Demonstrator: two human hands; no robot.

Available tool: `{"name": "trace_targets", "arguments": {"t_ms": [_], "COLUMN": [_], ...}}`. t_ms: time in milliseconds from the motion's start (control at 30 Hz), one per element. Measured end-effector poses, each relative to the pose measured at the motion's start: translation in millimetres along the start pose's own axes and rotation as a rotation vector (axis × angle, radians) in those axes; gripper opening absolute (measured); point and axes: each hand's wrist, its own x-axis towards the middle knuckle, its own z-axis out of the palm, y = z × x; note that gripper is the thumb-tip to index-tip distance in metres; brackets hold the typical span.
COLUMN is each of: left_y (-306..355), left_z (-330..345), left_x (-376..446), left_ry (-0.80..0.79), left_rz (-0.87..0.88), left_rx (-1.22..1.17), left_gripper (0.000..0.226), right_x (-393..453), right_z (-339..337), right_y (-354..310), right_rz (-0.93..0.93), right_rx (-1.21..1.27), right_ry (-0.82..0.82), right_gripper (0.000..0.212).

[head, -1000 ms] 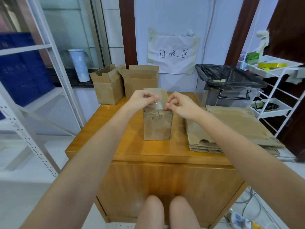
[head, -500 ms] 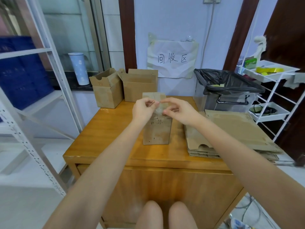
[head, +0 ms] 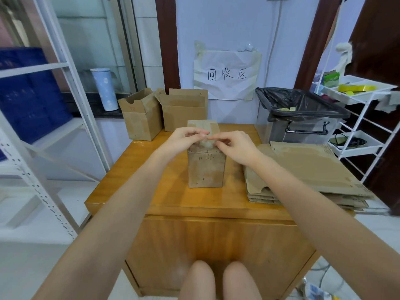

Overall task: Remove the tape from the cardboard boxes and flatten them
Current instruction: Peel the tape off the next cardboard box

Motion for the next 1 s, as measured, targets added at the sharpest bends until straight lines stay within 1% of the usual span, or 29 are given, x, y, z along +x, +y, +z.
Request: {"name": "trace_targets", "arguments": {"t_ms": [67, 167, 200, 267, 300, 333, 367, 400, 433, 500, 533, 633, 733, 800, 900, 933, 1000], "left_y": [3, 13, 14, 9, 6, 3, 0, -2, -4, -5, -6, -6, -6, -7, -8, -7, -8], "left_z": [2, 6, 7, 6, 7, 8, 10, 13, 16, 20, 22, 25, 25, 24, 25, 26, 27], "left_x": [2, 6, 7, 5, 5, 3, 4, 5, 5, 5, 5, 3, 1, 2, 5, 6, 8], "left_ry": [-0.015, -0.033, -0.039, -0.053, -0.041, -0.013, 0.029, 0.073, 0.104, 0.128, 0.134, 0.143, 0.196, 0.223, 0.248, 0.26, 0.271], "left_rz": [-0.005, -0.096, -0.096, -0.006, 0.03, 0.049, 0.061, 0.071, 0.073, 0.068, 0.071, 0.091, 0.084, 0.087, 0.098, 0.095, 0.093], "left_rx": [0.011, 0.045, 0.058, 0.128, 0.159, 0.18, 0.191, 0.191, 0.177, 0.146, 0.143, 0.127, 0.065, 0.022, 0.001, -0.001, -0.002], "left_gripper": [0.02, 0.034, 0.034, 0.03, 0.029, 0.026, 0.023, 0.021, 0.021, 0.021, 0.02, 0.019, 0.021, 0.018, 0.014, 0.014, 0.014], "right_x": [0, 1, 1, 2, 2, 0, -2, -4, -6, -14, -18, -25, -22, -20, -15, -13, -9], "right_z": [-1, -3, -3, -6, -8, -11, -12, -13, -11, -3, 3, 16, 19, 20, 20, 21, 20], "right_y": [-1, 0, 1, 1, 0, -2, -3, -2, 1, 7, 9, 8, 1, -2, -6, -6, -4], "right_rz": [0.013, 0.054, 0.063, 0.064, 0.076, 0.107, 0.151, 0.189, 0.214, 0.234, 0.248, 0.29, 0.3, 0.318, 0.351, 0.36, 0.382], "right_rx": [0.028, 0.067, 0.081, 0.109, 0.168, 0.263, 0.374, 0.422, 0.392, 0.191, 0.163, 0.276, 0.228, 0.204, 0.088, 0.084, 0.166], "right_ry": [0.01, 0.01, 0.008, -0.003, -0.024, -0.048, -0.068, -0.074, -0.074, -0.082, -0.069, 0.082, 0.19, 0.218, 0.231, 0.241, 0.261], "right_gripper": [0.032, 0.031, 0.03, 0.026, 0.025, 0.027, 0.032, 0.04, 0.048, 0.062, 0.064, 0.054, 0.044, 0.044, 0.045, 0.043, 0.035]}}
